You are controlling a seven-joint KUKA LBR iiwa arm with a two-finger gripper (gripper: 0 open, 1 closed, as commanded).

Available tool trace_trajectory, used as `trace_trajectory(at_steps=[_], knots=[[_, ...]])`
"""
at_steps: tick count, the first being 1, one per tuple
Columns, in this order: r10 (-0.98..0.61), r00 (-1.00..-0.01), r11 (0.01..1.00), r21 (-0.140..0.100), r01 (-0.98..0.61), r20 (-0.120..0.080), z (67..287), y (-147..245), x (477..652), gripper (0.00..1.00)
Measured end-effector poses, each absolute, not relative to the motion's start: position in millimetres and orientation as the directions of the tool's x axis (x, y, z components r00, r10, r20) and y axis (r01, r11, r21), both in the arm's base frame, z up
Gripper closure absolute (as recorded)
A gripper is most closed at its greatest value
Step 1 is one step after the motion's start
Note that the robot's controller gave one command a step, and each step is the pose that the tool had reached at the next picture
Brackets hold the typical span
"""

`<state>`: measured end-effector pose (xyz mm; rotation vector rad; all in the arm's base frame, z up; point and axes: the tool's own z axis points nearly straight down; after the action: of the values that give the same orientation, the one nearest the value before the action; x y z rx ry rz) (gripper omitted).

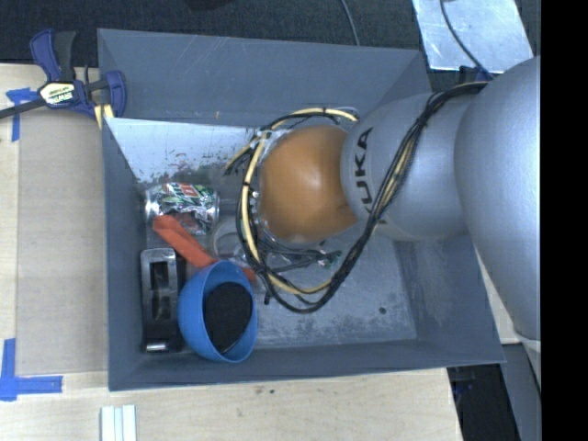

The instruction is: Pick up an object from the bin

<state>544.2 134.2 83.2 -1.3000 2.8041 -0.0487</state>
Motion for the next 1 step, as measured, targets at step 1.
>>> trace_trajectory(at_steps=[1], knots=[[-0.769,-0.639,0.64,-0.033,-0.768,-0.029,89.3,122.0,548.2,1.0]])
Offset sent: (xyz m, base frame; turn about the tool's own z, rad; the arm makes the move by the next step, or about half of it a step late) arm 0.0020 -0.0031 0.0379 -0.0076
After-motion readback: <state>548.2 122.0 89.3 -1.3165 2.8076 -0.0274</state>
